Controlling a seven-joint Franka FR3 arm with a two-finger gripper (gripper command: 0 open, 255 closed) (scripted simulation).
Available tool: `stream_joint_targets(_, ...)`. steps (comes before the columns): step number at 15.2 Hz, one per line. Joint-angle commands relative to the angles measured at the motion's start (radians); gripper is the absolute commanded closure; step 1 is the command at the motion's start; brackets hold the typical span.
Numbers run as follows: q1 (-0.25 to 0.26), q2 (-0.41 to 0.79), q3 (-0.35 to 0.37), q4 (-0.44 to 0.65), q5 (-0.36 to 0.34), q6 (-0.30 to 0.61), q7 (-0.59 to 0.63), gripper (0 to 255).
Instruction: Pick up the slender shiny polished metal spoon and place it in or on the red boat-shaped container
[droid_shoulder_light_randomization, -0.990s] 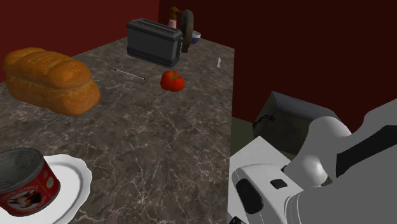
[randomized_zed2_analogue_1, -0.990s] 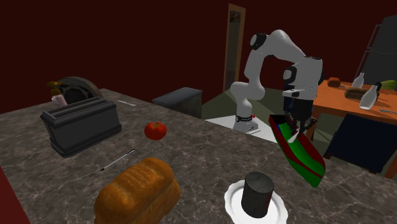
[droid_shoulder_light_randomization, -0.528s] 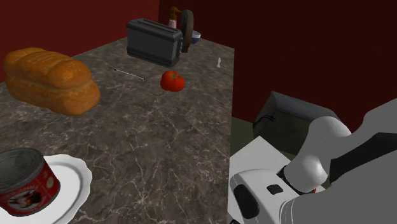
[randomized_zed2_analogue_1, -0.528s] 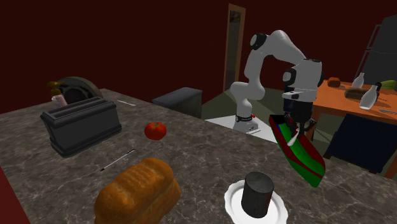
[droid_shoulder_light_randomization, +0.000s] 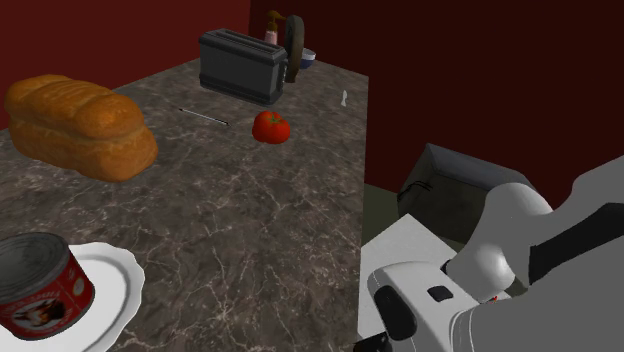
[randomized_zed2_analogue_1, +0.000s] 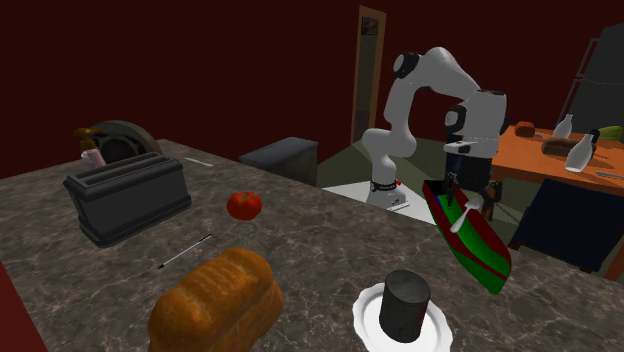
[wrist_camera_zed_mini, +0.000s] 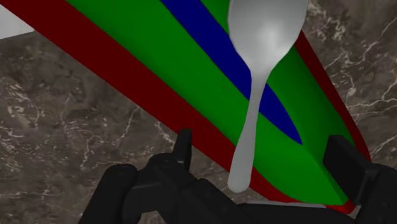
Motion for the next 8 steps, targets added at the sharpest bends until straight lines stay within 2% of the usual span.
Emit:
stream_joint_targets(1,0.020,-0.036,-0.031,0.022,0.018,-0.057,-0.016,0)
stream_joint_targets(3,0.041,-0.076,-0.065,0.050,0.032,-0.123,-0.029,0)
stream_joint_targets(8,0.041,-0.076,-0.065,0.050,0.032,-0.123,-0.029,0)
